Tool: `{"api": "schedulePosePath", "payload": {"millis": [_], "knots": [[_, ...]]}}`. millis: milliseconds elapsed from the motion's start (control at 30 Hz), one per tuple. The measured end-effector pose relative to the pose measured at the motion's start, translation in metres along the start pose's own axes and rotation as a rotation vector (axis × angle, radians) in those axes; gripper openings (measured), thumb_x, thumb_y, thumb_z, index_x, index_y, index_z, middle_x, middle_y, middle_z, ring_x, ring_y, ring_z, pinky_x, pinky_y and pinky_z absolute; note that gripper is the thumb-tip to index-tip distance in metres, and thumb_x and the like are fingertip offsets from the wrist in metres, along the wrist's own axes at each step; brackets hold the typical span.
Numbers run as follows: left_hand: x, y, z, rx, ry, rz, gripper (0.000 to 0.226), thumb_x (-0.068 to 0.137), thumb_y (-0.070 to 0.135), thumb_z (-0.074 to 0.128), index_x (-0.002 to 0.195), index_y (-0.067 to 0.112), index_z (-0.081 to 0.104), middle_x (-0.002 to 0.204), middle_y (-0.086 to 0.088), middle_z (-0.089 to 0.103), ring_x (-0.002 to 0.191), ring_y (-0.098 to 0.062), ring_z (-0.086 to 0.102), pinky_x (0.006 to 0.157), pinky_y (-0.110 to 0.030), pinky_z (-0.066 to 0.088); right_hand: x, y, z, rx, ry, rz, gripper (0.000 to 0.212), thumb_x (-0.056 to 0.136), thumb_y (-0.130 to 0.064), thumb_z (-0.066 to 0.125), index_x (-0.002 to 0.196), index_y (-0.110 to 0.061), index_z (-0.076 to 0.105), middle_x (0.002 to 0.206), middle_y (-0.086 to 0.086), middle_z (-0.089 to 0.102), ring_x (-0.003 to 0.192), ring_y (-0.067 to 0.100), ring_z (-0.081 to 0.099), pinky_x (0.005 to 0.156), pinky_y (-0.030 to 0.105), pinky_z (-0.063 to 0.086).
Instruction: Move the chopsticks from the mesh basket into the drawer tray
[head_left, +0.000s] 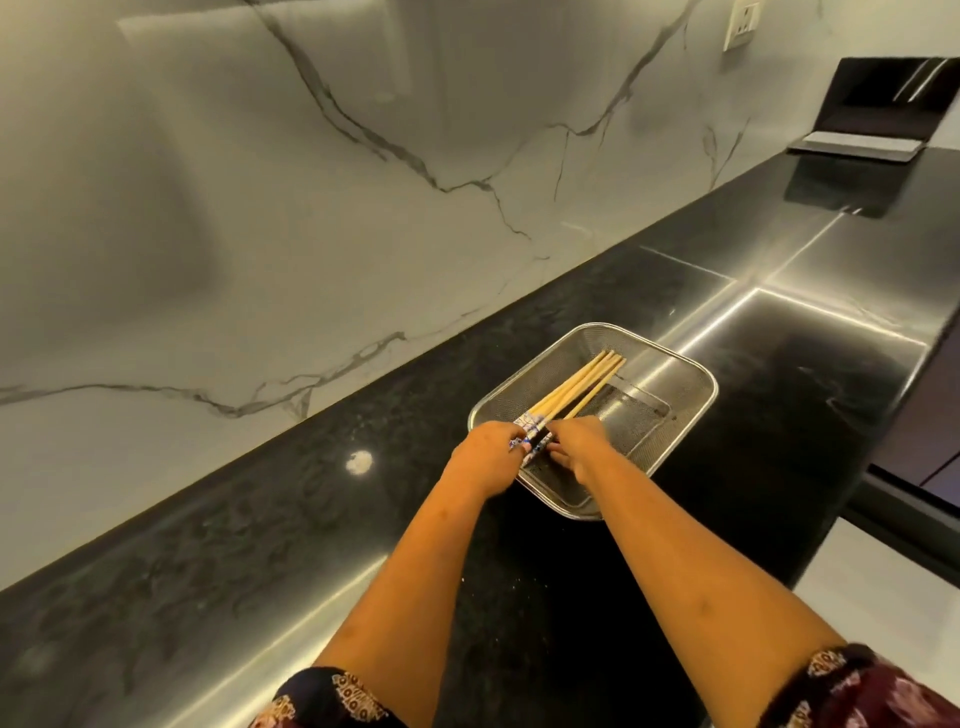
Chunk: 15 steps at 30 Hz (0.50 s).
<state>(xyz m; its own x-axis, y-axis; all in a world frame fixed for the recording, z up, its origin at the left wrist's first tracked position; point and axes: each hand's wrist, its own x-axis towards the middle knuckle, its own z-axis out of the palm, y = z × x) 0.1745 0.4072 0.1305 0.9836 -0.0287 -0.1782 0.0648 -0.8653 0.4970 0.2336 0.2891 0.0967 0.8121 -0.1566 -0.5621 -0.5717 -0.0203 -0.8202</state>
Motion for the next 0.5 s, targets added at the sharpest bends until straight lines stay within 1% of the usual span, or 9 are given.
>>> {"api": "schedulePosePath", "payload": {"millis": [33, 100, 167, 200, 233, 300, 367, 433, 500], "knots": [[0.003, 0.0, 0.001, 0.031, -0.019, 0.007, 0.033, 0.094, 0.028, 0.048, 0.121, 0.013, 0.059, 0.121, -0.012, 0.061, 0.106, -0.027, 0.058, 0.092, -0.04, 0.048, 0.003, -0.001, 0.002, 0.021, 0.023, -0.001, 0.023, 0.089, -0.008, 0.061, 0.108, 0.004, 0.059, 0.103, 0.02, 0.065, 0.087, 0.026, 0.064, 0.079, 0.036, 0.056], [0.008, 0.001, 0.002, 0.068, -0.053, -0.002, 0.032, 0.095, 0.03, 0.045, 0.117, 0.012, 0.06, 0.114, -0.014, 0.062, 0.097, -0.026, 0.059, 0.084, -0.04, 0.049, 0.009, -0.003, 0.007, 0.066, 0.063, -0.014, 0.023, 0.086, -0.007, 0.066, 0.104, 0.006, 0.059, 0.099, 0.02, 0.064, 0.079, 0.026, 0.062, 0.07, 0.035, 0.057], [0.012, 0.004, 0.003, 0.084, -0.076, -0.022, 0.032, 0.096, 0.032, 0.041, 0.113, 0.012, 0.061, 0.109, -0.015, 0.061, 0.092, -0.025, 0.058, 0.081, -0.039, 0.049, 0.011, -0.005, 0.011, 0.095, 0.096, -0.022, 0.021, 0.082, -0.005, 0.07, 0.098, 0.002, 0.057, 0.093, 0.018, 0.061, 0.074, 0.024, 0.061, 0.068, 0.034, 0.058], [0.013, 0.005, 0.003, 0.097, -0.078, -0.028, 0.032, 0.097, 0.032, 0.04, 0.112, 0.012, 0.06, 0.109, -0.015, 0.061, 0.092, -0.025, 0.058, 0.082, -0.039, 0.049, 0.013, -0.006, 0.013, 0.09, 0.113, -0.024, 0.022, 0.081, -0.005, 0.072, 0.096, 0.0, 0.056, 0.093, 0.018, 0.061, 0.074, 0.025, 0.061, 0.069, 0.037, 0.059], [0.015, 0.006, 0.003, 0.113, -0.076, -0.033, 0.032, 0.097, 0.032, 0.039, 0.112, 0.013, 0.06, 0.109, -0.015, 0.06, 0.092, -0.025, 0.057, 0.084, -0.04, 0.049, 0.015, -0.006, 0.015, 0.08, 0.127, -0.029, 0.024, 0.079, -0.004, 0.073, 0.094, -0.001, 0.055, 0.096, 0.02, 0.062, 0.079, 0.028, 0.063, 0.074, 0.042, 0.059], [0.016, 0.006, 0.004, 0.145, -0.072, -0.036, 0.033, 0.097, 0.031, 0.038, 0.112, 0.013, 0.061, 0.11, -0.014, 0.06, 0.094, -0.024, 0.057, 0.086, -0.041, 0.05, 0.016, -0.007, 0.018, 0.062, 0.136, -0.036, 0.026, 0.076, -0.002, 0.074, 0.09, -0.003, 0.052, 0.106, 0.025, 0.063, 0.093, 0.036, 0.066, 0.082, 0.049, 0.058], [0.017, 0.006, 0.004, 0.151, -0.075, -0.034, 0.033, 0.097, 0.031, 0.038, 0.115, 0.015, 0.061, 0.112, -0.012, 0.061, 0.098, -0.024, 0.056, 0.089, -0.042, 0.049, 0.017, -0.007, 0.018, 0.049, 0.132, -0.026, 0.025, 0.076, 0.0, 0.073, 0.091, -0.002, 0.053, 0.109, 0.026, 0.063, 0.097, 0.038, 0.066, 0.083, 0.05, 0.057], [0.017, 0.006, 0.005, 0.127, -0.068, -0.035, 0.033, 0.096, 0.03, 0.04, 0.119, 0.018, 0.061, 0.116, -0.01, 0.062, 0.104, -0.025, 0.056, 0.093, -0.044, 0.047, 0.018, -0.007, 0.016, 0.077, 0.099, 0.002, 0.025, 0.078, 0.001, 0.071, 0.097, -0.001, 0.055, 0.108, 0.024, 0.063, 0.094, 0.034, 0.065, 0.076, 0.046, 0.059], [0.017, 0.007, 0.005, 0.096, -0.057, -0.043, 0.032, 0.096, 0.028, 0.041, 0.12, 0.021, 0.061, 0.119, -0.008, 0.063, 0.107, -0.025, 0.057, 0.095, -0.045, 0.046, 0.019, -0.01, 0.014, 0.107, 0.063, 0.021, 0.025, 0.081, 0.002, 0.069, 0.098, -0.003, 0.051, 0.105, 0.02, 0.059, 0.089, 0.029, 0.06, 0.06, 0.037, 0.057]]}}
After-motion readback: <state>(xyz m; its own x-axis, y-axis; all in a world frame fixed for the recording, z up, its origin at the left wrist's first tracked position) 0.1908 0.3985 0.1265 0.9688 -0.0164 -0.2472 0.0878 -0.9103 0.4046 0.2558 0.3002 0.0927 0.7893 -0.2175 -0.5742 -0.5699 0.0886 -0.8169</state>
